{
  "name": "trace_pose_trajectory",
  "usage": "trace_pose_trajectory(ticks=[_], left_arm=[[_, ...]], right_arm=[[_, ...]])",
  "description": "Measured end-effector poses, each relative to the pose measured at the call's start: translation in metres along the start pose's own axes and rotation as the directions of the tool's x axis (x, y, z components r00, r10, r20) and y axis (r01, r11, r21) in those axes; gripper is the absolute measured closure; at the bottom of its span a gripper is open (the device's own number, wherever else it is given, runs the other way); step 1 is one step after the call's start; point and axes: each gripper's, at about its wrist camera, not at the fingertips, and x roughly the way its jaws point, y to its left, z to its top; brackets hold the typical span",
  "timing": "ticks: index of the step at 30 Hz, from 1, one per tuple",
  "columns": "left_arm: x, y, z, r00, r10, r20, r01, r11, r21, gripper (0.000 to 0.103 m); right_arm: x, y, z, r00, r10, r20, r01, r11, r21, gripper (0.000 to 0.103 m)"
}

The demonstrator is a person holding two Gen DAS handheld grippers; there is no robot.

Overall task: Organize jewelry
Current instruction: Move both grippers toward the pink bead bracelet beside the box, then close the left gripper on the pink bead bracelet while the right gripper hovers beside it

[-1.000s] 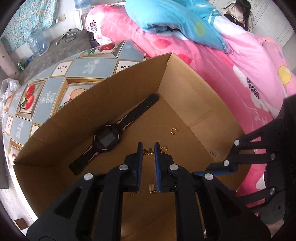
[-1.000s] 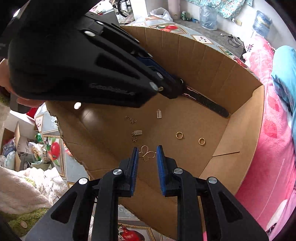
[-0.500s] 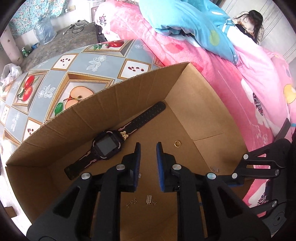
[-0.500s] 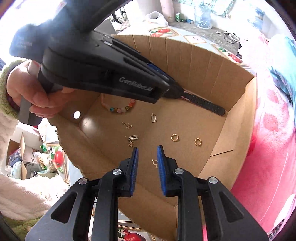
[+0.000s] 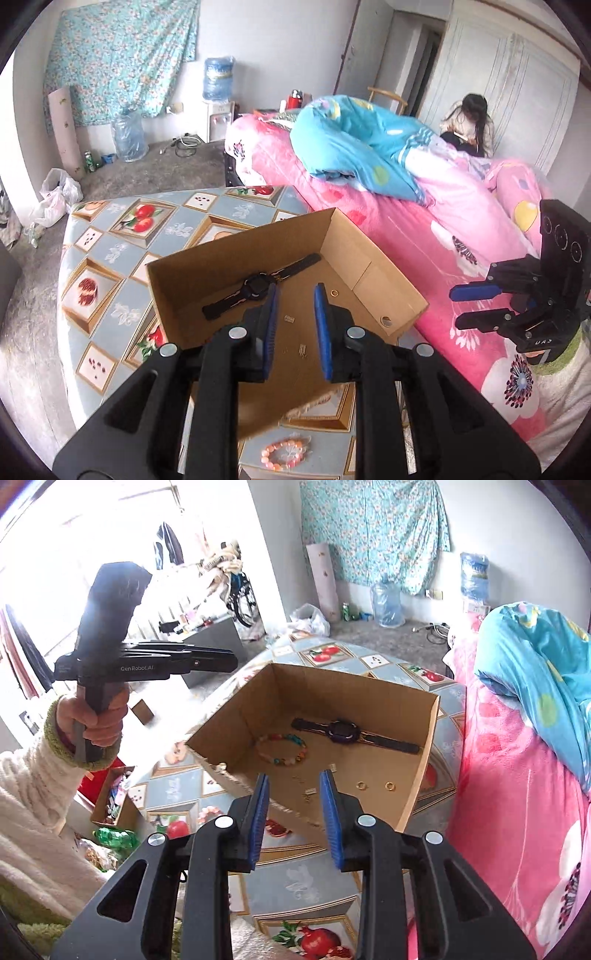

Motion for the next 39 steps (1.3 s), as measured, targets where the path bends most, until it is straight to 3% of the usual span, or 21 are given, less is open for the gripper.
trace_pose_trajectory(ticks=[3, 6, 9, 16, 27, 33, 35, 39], left_arm=[[-0.032, 0.012, -0.041, 0.996, 0.074, 0.045, -0.073, 0.997, -0.031, 0.083], [-0.04, 0.025, -0.083, 0.993, 0.118, 0.021, -0.116, 0.988, -0.099, 0.082], [-0.024, 0.036, -0.123, 0.993, 0.111, -0.046, -0.117, 0.979, -0.168, 0.082], [0.046, 0.027, -0.189, 0.97, 0.131, -0.206, -0.168, 0.971, -0.172, 0.082], [0.073, 0.013, -0.209, 0.934, 0.283, -0.218, -0.31, 0.945, -0.102, 0.082], [0.071, 0.012, -0.211, 0.933, 0.297, -0.202, -0.323, 0.94, -0.107, 0.082], [0.071, 0.009, -0.212, 0.937, 0.287, -0.198, -0.313, 0.943, -0.114, 0.085], [0.074, -0.001, -0.21, 0.95, 0.243, -0.197, -0.269, 0.956, -0.115, 0.091]], right_arm=[[-0.011, 0.02, -0.032, 0.998, 0.053, 0.035, -0.054, 0.998, 0.012, 0.072], [0.007, 0.035, -0.063, 0.993, 0.113, 0.015, -0.114, 0.99, 0.082, 0.072], [0.041, 0.043, -0.087, 0.991, 0.13, -0.013, -0.126, 0.978, 0.165, 0.072], [0.12, 0.048, -0.1, 0.994, 0.095, -0.059, -0.077, 0.962, 0.262, 0.072], [0.174, 0.073, -0.084, 0.986, 0.102, -0.129, -0.079, 0.982, 0.169, 0.08], [0.196, 0.081, -0.083, 0.977, 0.104, -0.185, -0.081, 0.988, 0.128, 0.083], [0.202, 0.082, -0.082, 0.975, 0.087, -0.203, -0.064, 0.991, 0.119, 0.092], [0.199, 0.077, -0.082, 0.977, 0.076, -0.198, -0.048, 0.989, 0.143, 0.093]])
